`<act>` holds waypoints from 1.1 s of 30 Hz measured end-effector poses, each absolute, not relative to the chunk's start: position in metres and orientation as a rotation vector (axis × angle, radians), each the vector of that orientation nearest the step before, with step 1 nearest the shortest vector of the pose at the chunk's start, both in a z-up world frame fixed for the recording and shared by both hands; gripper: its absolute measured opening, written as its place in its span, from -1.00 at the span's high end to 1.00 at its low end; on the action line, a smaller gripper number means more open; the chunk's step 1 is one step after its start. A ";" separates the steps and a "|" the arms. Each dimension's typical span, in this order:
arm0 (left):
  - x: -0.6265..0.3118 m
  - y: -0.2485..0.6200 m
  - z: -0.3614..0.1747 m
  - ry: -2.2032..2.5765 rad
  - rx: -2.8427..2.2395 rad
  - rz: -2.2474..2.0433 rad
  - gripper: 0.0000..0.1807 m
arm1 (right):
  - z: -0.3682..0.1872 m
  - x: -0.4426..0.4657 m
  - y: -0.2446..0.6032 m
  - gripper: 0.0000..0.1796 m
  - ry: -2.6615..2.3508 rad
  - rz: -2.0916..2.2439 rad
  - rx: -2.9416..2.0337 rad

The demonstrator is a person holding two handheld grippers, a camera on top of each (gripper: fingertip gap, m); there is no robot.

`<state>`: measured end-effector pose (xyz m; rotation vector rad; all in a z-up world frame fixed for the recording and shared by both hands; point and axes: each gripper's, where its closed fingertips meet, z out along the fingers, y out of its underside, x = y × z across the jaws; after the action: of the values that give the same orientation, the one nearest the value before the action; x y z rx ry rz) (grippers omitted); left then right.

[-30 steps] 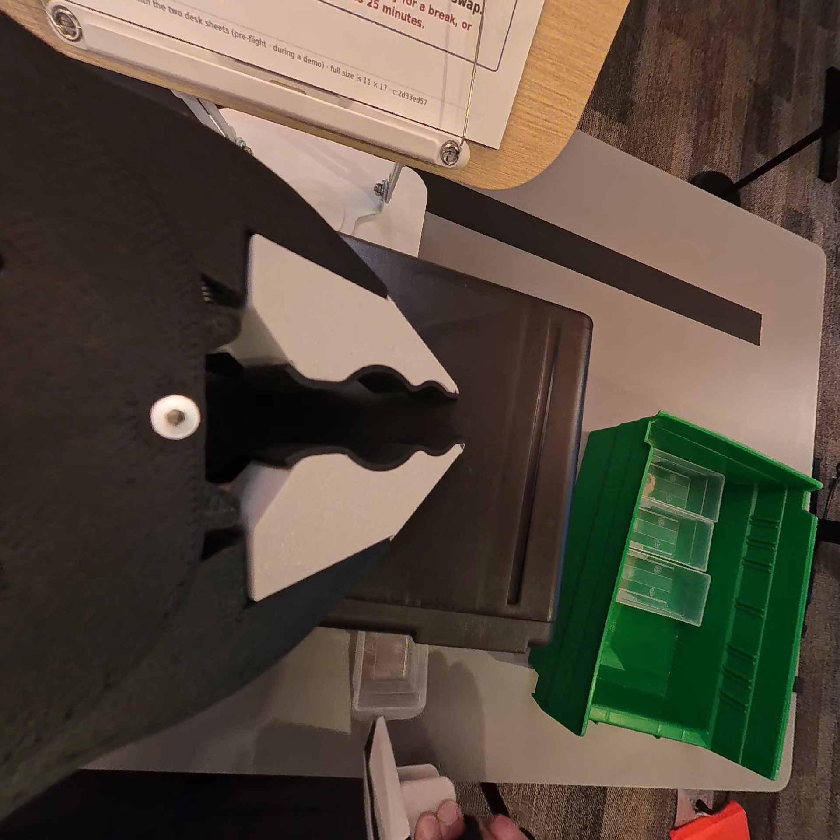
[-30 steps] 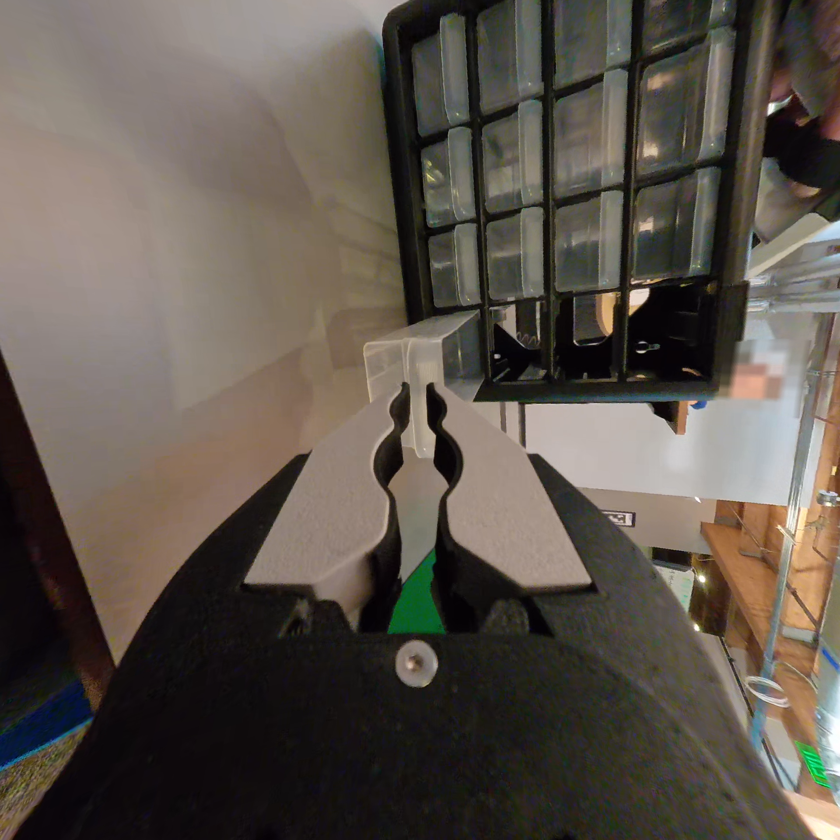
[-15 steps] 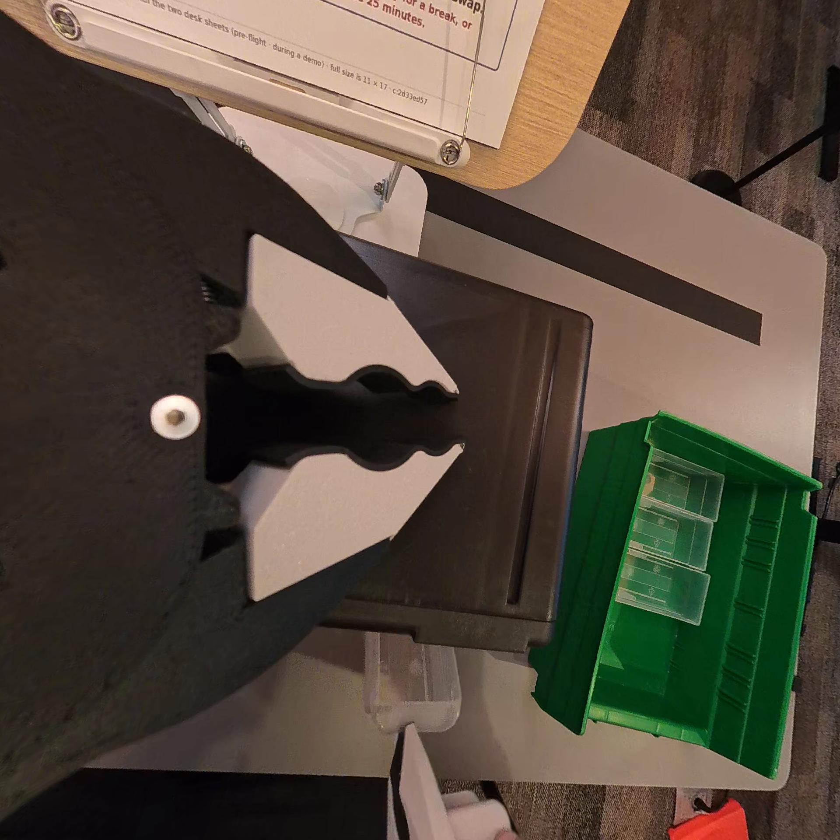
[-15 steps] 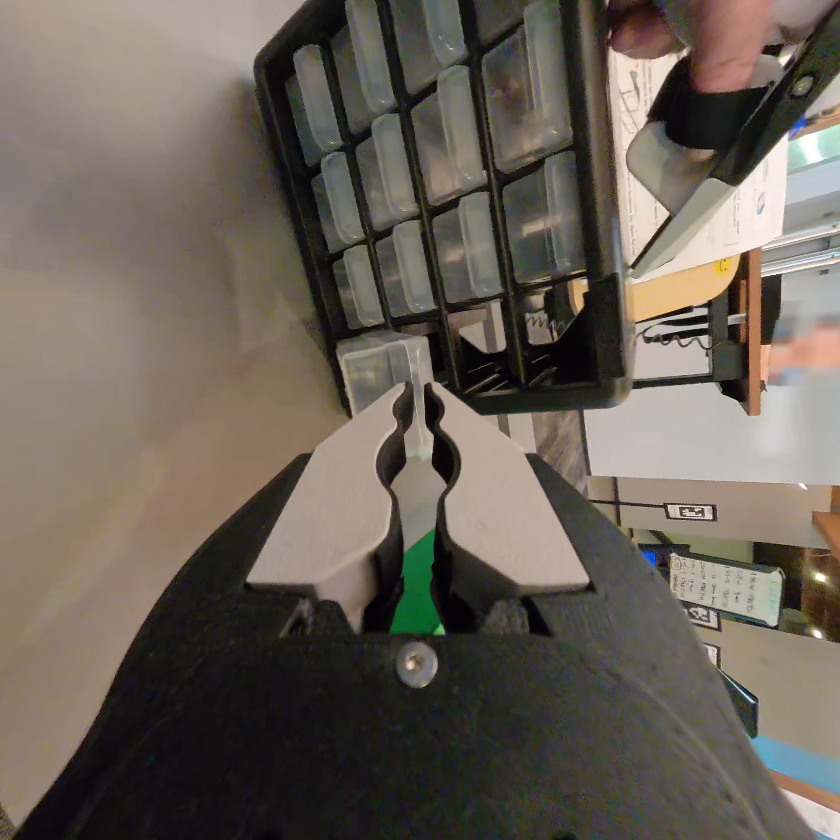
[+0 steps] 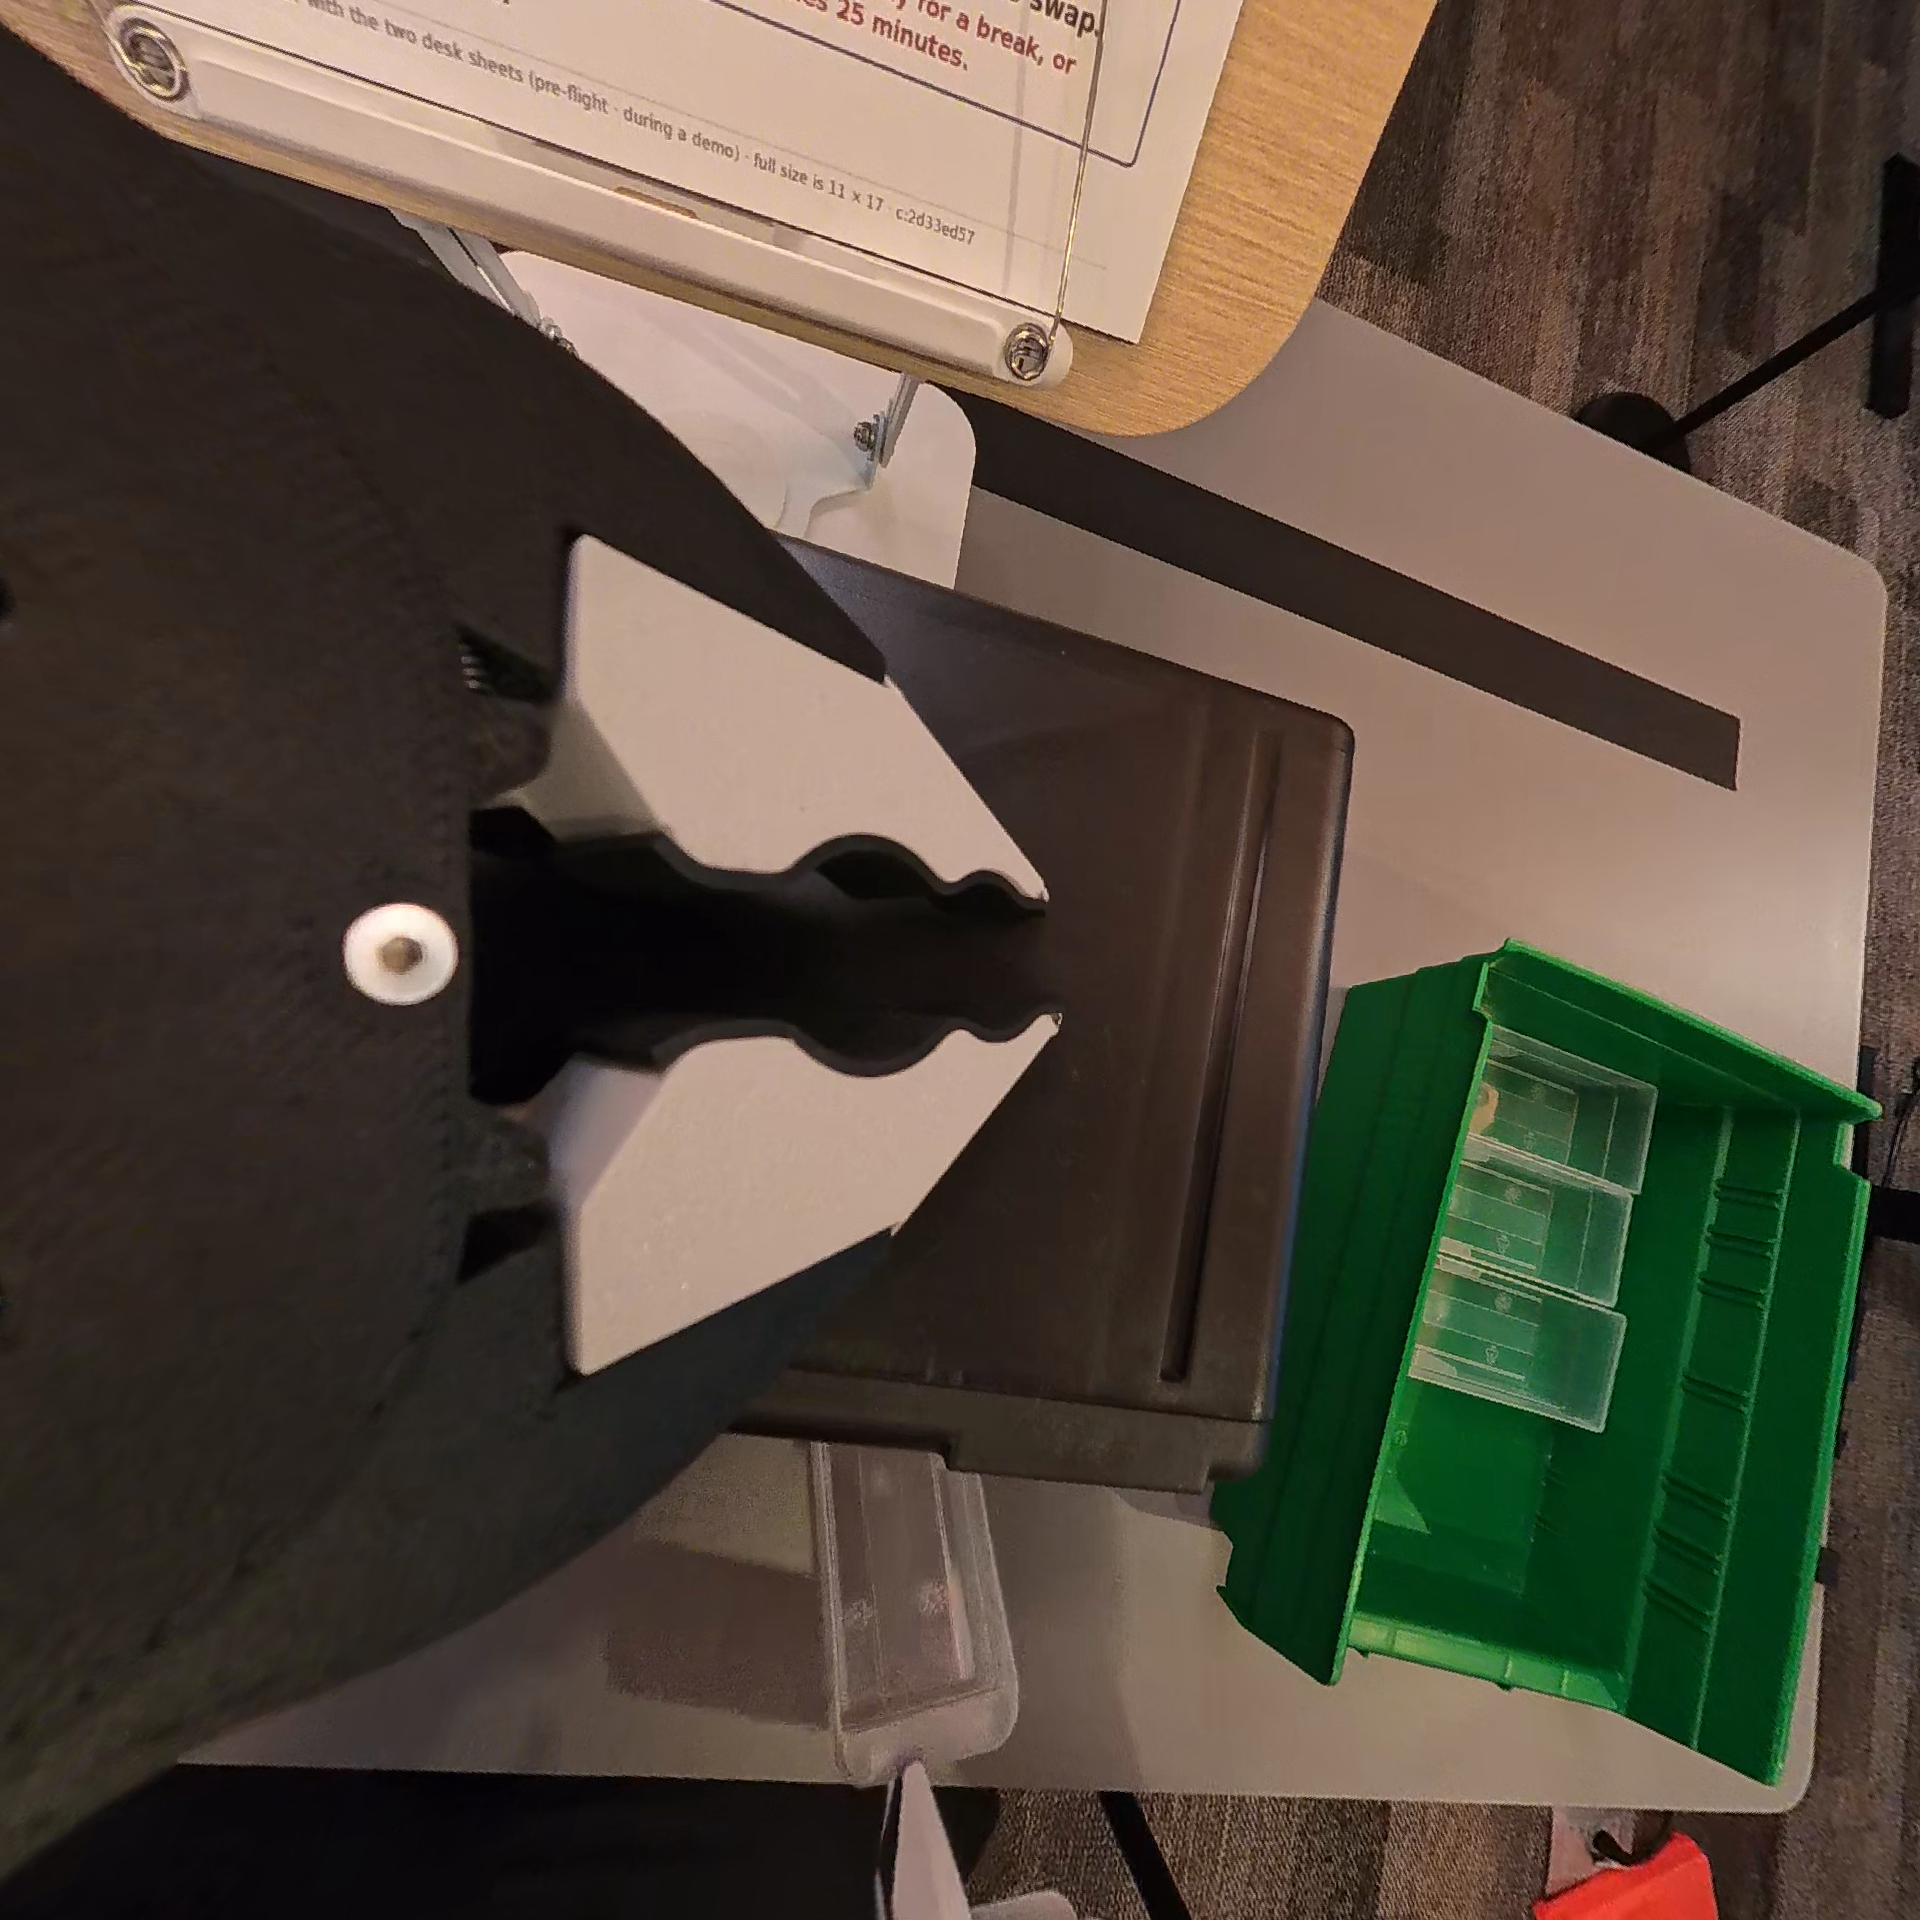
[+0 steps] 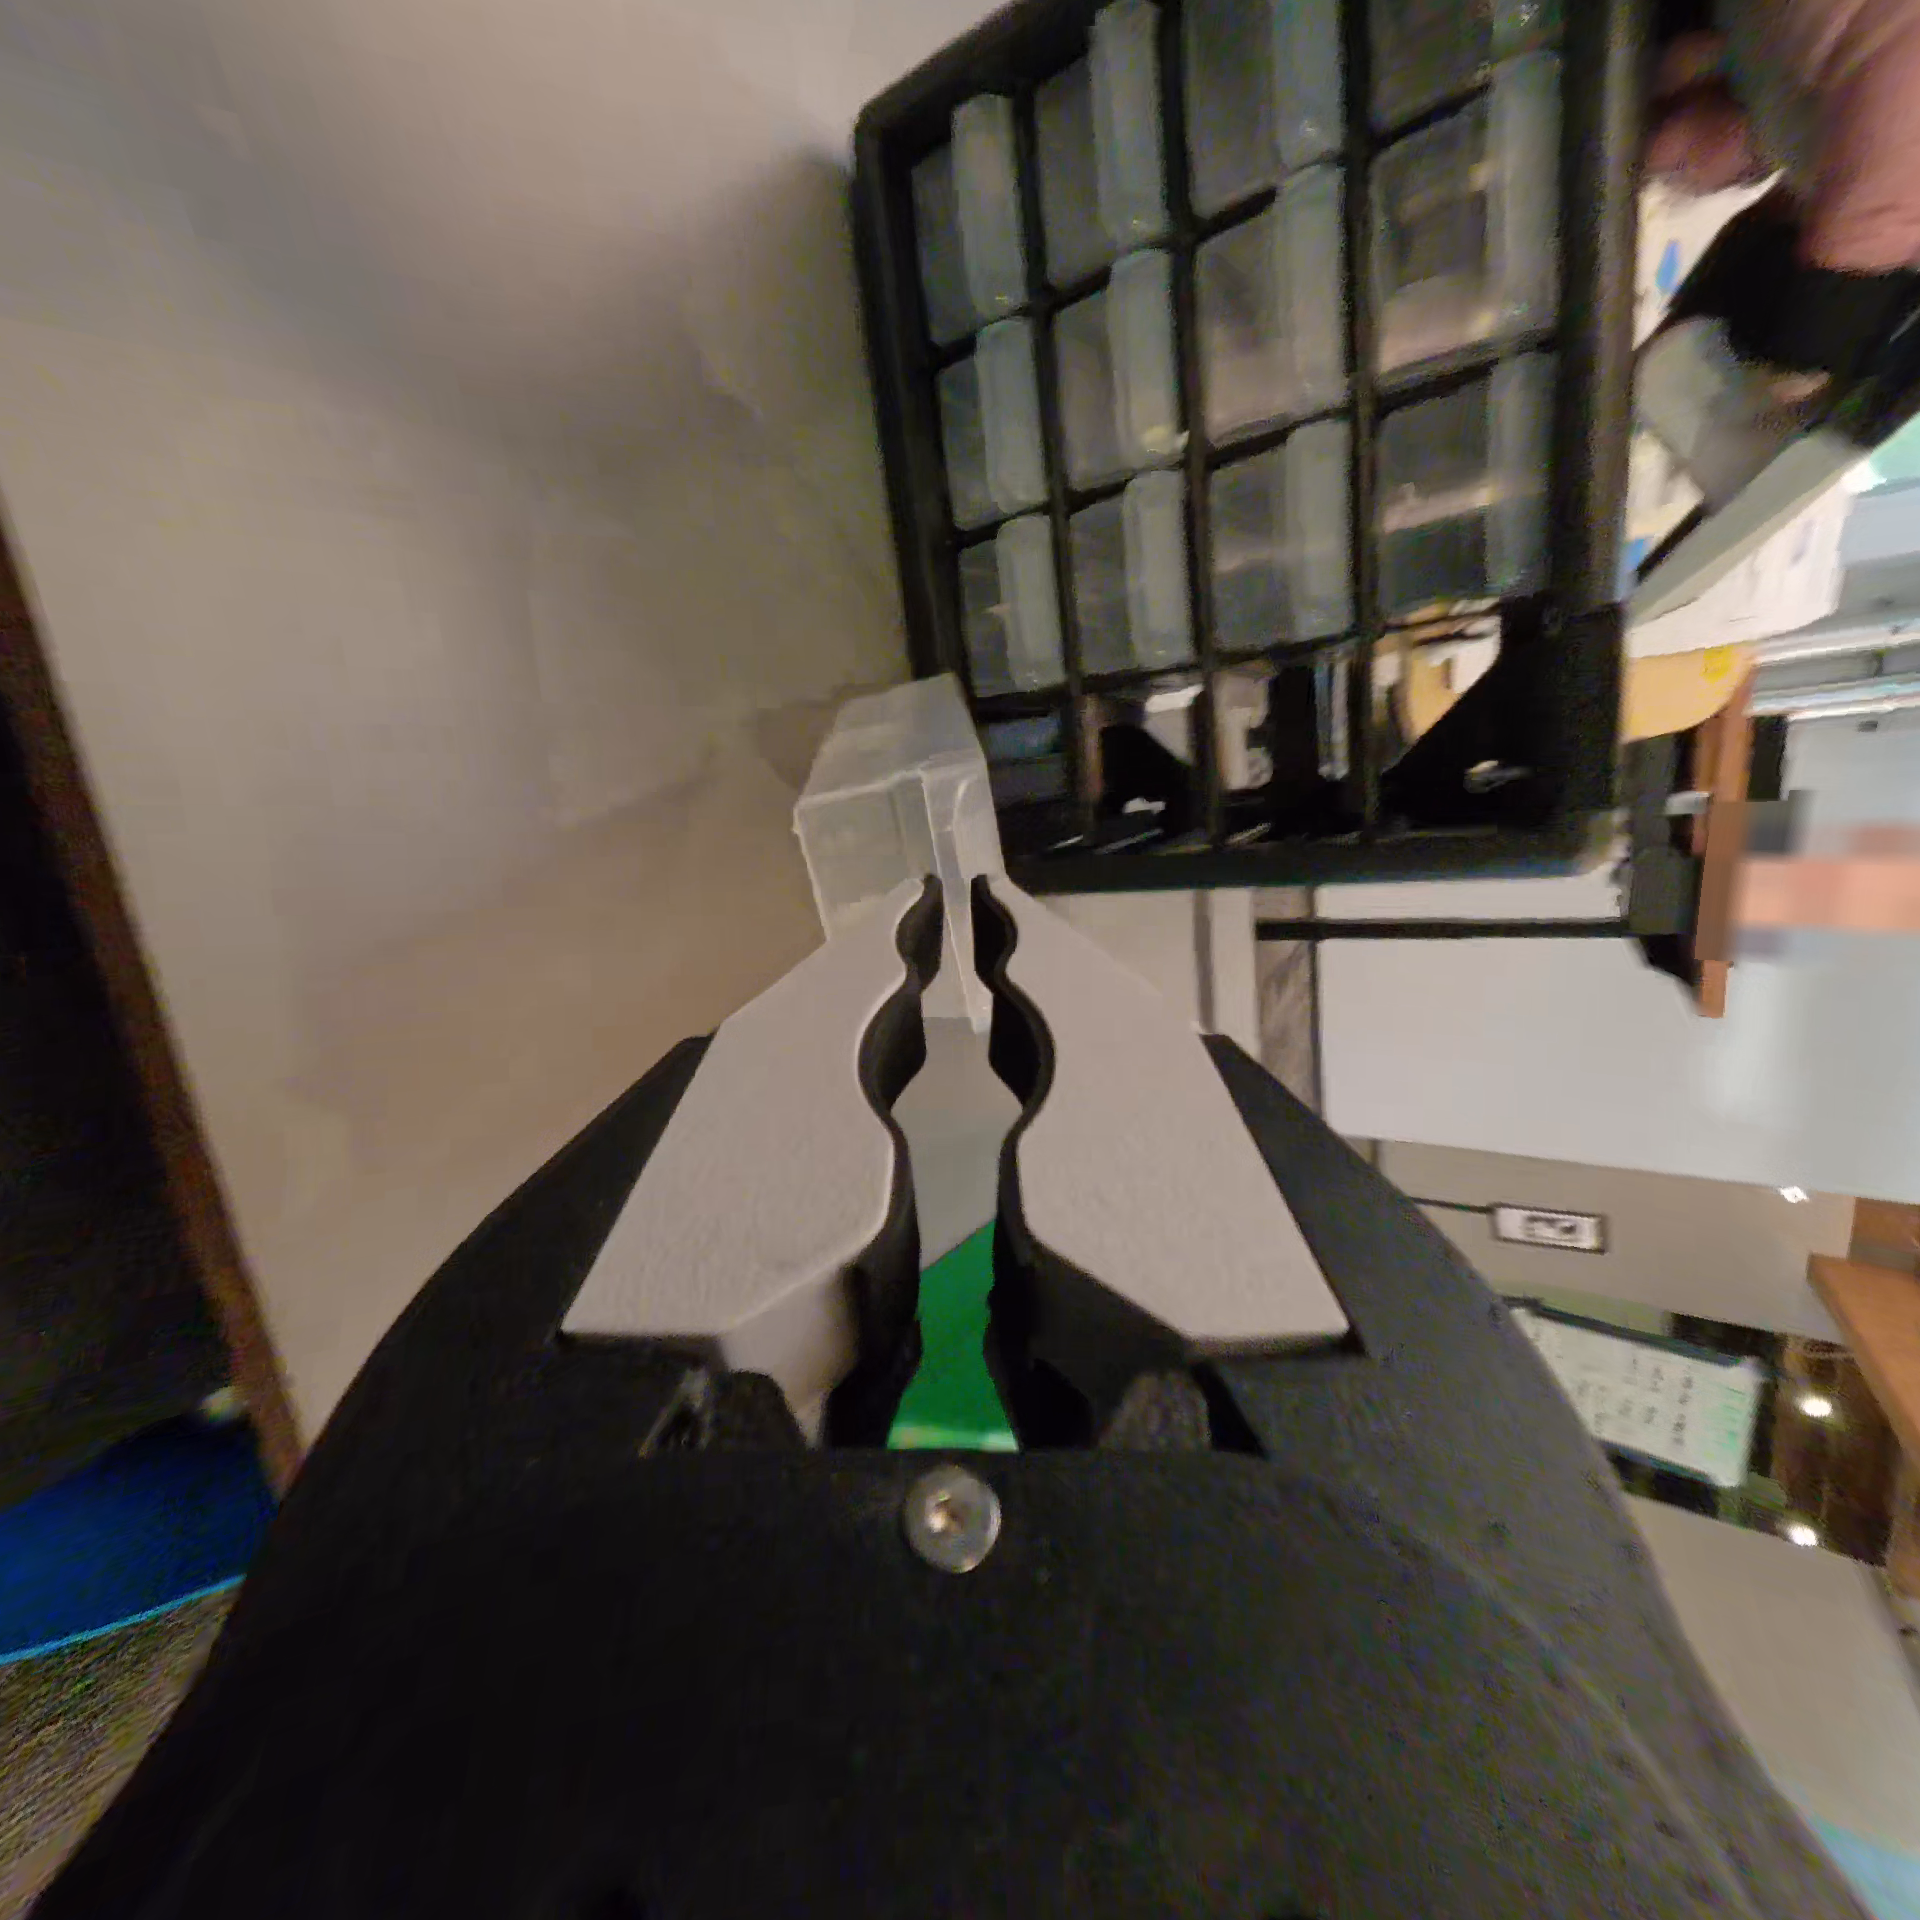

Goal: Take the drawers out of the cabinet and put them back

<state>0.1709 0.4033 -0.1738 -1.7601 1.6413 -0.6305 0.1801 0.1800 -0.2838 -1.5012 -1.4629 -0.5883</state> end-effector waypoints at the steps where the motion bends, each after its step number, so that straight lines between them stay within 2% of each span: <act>1: 0.171 0.403 -0.174 1.642 -1.759 -0.629 0.84 | -0.292 0.184 0.174 0.96 -1.466 -0.563 -1.534; 6: 0.171 0.403 -0.174 1.644 -1.754 -0.623 0.85 | -0.337 0.209 0.145 0.93 -1.574 -0.422 -1.678; 10: 0.171 0.403 -0.174 1.644 -1.754 -0.623 0.85 | -0.355 0.224 0.131 0.62 -1.571 -0.267 -1.854; 15: 0.171 0.403 -0.174 1.643 -1.755 -0.625 0.85 | -0.320 0.200 0.153 0.14 -1.235 0.013 -2.060; 17: 0.171 0.403 -0.174 1.643 -1.755 -0.625 0.85 | -0.318 0.194 0.170 0.07 -1.126 0.049 -2.169; 19: 0.171 0.403 -0.174 1.644 -1.754 -0.622 0.85 | -0.323 0.188 0.188 -0.08 -1.034 0.088 -2.259; 21: 0.171 0.403 -0.174 1.644 -1.752 -0.619 0.85 | -0.333 0.186 0.205 0.03 -0.992 0.093 -2.335; 24: 0.171 0.403 -0.174 1.644 -1.753 -0.620 0.85 | -0.361 0.194 0.218 0.03 -1.002 0.052 -2.472; 27: 0.171 0.403 -0.174 1.644 -1.754 -0.622 0.85 | -0.380 0.193 0.217 0.21 -1.039 0.099 -2.567; 33: 0.171 0.403 -0.174 1.644 -1.754 -0.624 0.85 | -0.382 0.193 0.215 0.31 -1.138 0.059 -2.583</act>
<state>0.1709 0.4033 -0.1739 -1.7542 1.6440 -0.6241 0.1932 0.2146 -0.3817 -2.5826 -1.1380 0.0589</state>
